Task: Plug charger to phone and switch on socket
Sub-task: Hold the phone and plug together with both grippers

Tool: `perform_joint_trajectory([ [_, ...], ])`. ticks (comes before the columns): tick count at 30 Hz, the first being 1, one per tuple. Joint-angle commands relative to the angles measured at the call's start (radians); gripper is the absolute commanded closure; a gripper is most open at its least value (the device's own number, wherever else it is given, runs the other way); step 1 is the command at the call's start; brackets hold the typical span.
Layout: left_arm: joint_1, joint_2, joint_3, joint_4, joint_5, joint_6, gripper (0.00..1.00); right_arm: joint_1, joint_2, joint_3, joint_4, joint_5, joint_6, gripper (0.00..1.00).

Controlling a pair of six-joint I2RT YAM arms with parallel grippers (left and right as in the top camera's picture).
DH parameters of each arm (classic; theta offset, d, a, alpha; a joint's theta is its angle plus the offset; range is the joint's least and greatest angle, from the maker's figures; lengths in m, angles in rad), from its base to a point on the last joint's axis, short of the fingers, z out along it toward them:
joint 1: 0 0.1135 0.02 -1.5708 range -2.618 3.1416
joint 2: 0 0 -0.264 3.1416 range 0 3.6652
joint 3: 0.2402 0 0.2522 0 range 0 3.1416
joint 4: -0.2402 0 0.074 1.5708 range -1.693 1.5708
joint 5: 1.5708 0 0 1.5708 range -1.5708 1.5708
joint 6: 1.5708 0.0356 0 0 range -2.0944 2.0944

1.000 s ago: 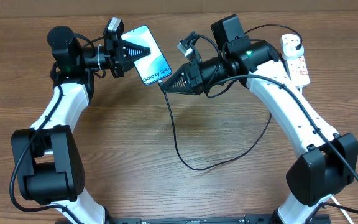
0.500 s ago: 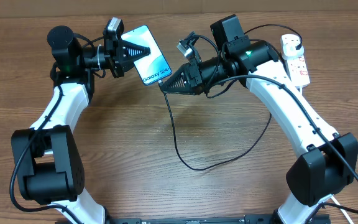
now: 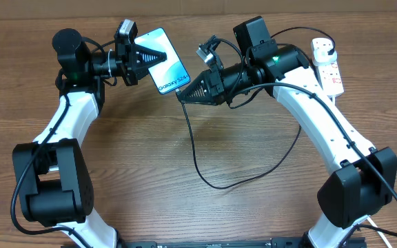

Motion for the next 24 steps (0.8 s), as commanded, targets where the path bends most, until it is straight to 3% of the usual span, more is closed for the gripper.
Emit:
perform_joint_trajectory([
  [1,-0.008,0.001,0.011,0.008,0.02,0.008,0.96,0.003,0.0,0.009,0.005,-0.006,0.011,0.96],
  [24,-0.008,0.001,0.011,0.008,0.02,0.008,0.96,0.001,0.004,0.009,0.035,-0.006,0.053,0.96],
])
